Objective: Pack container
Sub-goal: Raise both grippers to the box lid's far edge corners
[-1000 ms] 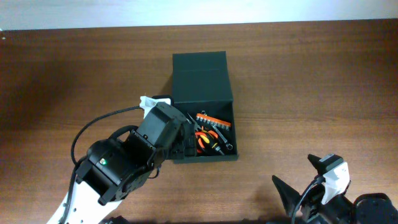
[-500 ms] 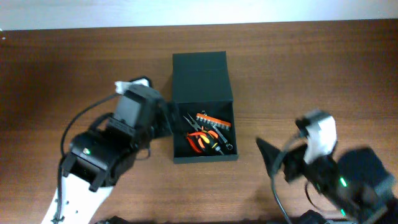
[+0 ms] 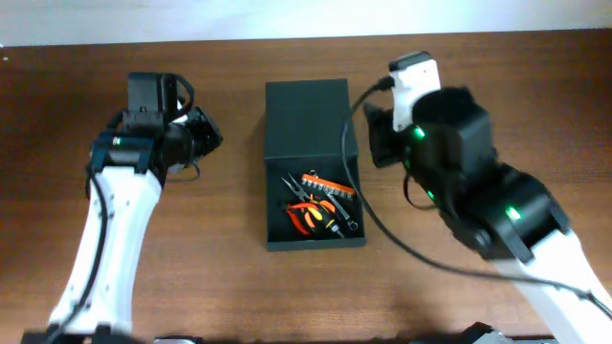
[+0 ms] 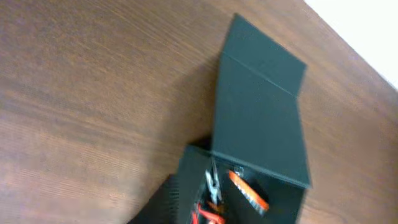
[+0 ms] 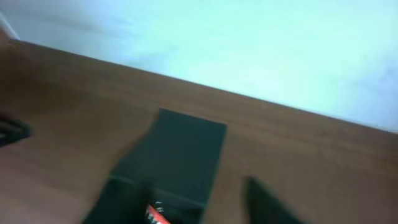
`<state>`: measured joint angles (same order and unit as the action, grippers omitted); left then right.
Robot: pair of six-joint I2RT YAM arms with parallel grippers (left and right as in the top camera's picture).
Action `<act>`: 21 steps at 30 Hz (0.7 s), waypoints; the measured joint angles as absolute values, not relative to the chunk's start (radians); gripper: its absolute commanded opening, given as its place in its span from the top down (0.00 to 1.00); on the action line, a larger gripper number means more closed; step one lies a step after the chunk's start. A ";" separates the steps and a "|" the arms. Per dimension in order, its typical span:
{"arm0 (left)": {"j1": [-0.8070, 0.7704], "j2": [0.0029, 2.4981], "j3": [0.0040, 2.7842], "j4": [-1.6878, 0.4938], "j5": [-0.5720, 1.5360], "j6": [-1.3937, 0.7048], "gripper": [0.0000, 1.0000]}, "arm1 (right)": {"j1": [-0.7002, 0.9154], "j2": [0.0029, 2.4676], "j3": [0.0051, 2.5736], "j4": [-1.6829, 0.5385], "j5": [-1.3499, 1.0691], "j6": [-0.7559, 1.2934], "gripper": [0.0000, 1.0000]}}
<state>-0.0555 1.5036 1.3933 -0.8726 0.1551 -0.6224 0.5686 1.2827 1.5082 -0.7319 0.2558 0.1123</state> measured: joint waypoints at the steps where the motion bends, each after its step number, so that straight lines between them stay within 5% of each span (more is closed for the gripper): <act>1: -0.043 1.533 1.393 -0.860 0.167 -0.623 0.98 | 0.553 1.310 1.508 -0.732 0.263 0.116 0.94; 21: 0.000 1.916 1.393 -0.715 0.385 -0.645 0.98 | 0.063 1.877 1.508 -0.728 -0.332 0.428 0.96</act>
